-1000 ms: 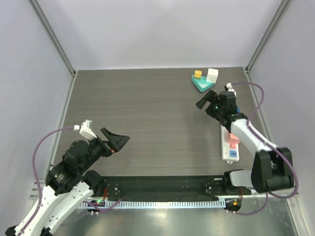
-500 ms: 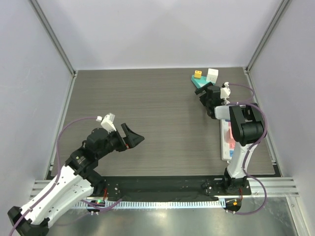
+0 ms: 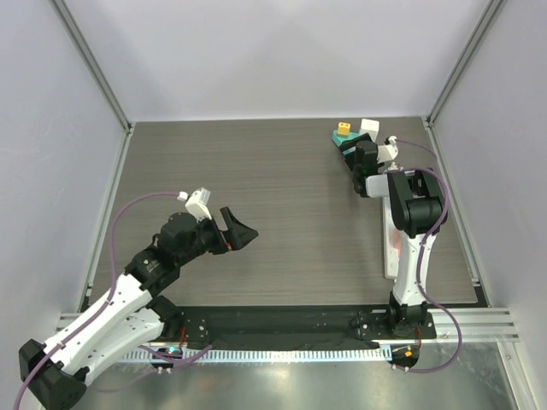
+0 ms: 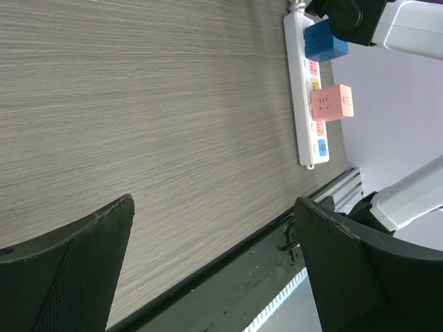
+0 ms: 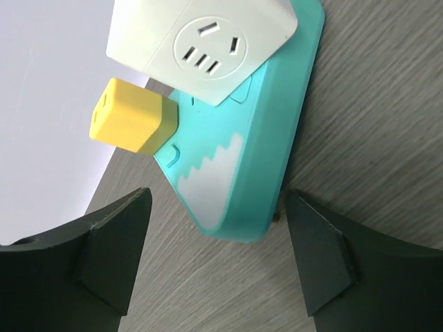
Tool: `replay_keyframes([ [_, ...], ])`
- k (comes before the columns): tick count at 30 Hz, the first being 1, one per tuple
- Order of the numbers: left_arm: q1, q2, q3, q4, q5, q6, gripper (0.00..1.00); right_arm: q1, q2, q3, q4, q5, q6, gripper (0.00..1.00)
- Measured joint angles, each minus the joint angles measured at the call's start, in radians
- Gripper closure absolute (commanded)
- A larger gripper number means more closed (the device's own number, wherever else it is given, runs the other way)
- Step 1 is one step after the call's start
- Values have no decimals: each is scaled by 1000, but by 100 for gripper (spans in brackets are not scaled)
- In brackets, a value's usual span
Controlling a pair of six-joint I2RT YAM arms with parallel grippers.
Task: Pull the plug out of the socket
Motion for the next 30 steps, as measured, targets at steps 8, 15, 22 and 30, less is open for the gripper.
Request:
replay_keyframes([
  [8,0,41,5,0,-10,9,11,-39,43,10,61,-53,21,73],
  [15,0,109,122,-65,-48,40,12,-64,42,-4,121,-146,25,99],
  [22,0,246,324,-134,-101,135,19,-33,-89,-208,164,-301,26,99],
  [30,0,561,543,-206,-71,201,33,125,-343,-549,207,-402,32,99],
])
